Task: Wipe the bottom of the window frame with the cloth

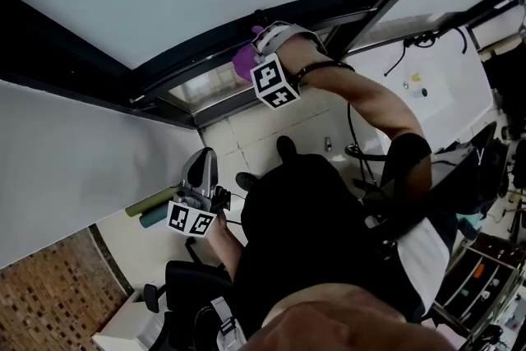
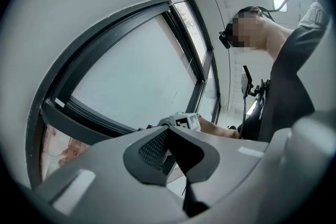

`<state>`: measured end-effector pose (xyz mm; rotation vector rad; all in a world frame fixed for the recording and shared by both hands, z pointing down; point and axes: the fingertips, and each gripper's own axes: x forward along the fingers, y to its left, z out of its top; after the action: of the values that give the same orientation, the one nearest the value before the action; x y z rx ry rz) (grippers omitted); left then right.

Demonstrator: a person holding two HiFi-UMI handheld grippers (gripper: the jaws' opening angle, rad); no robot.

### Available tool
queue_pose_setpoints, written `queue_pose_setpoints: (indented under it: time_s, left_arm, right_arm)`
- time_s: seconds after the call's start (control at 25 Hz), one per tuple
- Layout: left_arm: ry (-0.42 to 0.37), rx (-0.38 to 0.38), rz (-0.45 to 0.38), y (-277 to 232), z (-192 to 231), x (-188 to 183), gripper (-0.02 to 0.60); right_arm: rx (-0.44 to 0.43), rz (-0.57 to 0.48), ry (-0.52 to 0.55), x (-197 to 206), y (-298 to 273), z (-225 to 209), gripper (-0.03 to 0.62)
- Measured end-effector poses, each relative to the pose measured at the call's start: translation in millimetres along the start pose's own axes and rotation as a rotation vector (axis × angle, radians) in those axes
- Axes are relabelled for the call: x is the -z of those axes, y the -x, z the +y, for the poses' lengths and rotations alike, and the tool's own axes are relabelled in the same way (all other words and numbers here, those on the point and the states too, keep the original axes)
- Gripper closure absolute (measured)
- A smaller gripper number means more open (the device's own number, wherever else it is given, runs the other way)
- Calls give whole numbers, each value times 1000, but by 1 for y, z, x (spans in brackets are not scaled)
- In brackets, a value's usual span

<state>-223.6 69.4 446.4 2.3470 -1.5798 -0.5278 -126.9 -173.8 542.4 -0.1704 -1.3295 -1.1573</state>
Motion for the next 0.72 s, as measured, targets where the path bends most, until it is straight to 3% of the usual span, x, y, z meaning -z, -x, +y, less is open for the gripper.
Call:
queue_pose_setpoints:
  time_s: [0.08,0.12,0.16,0.2,0.24,0.4,0.44,0.48,0.52,0.6,0.64,0.72]
  left_arm:
    - [-3,1,8,-3,4,0,581]
    - [-6,7,11,-6,5,-1,581]
    - [-8,13,14,-10,5,-1,581]
    - [-10,20,18,-15,4,-2,581]
    - [-10,29,22,-19,3,-2,581]
    - [-5,72,49,-37,-7,-2,581]
    - [-7,79,59,-41,-10,-2,581]
    - [-10,83,66,-45,-11,-3,581]
    - [-15,87,72,-49,-13,-4,581]
    - [-29,90,85,-56,-14,-6,581]
    - [-38,91,96,-59,-15,-5,581]
    - [-51,92,123,-61,-21,0,581]
  right_arm:
    - [-136,-72,-9,-14,16,54,531]
    - [-220,-147,-64,-21,21,81,531]
    - [-307,-256,-175,-29,21,106,531]
    - [-402,-395,-350,-38,17,127,530]
    - [-511,-562,-596,-47,9,144,530]
    - [-1048,-1319,-1897,-75,-31,171,530]
    - [-1104,-1468,-2126,-74,-36,166,530]
    - [-1058,-1595,-2256,-68,-36,155,530]
    - [-916,-1699,-2295,-56,-33,138,530]
    - [-498,-1819,-2235,-22,-18,88,530]
    - [-279,-1817,-2204,-4,-12,65,530]
    - [105,-1714,-2150,26,-10,34,530]
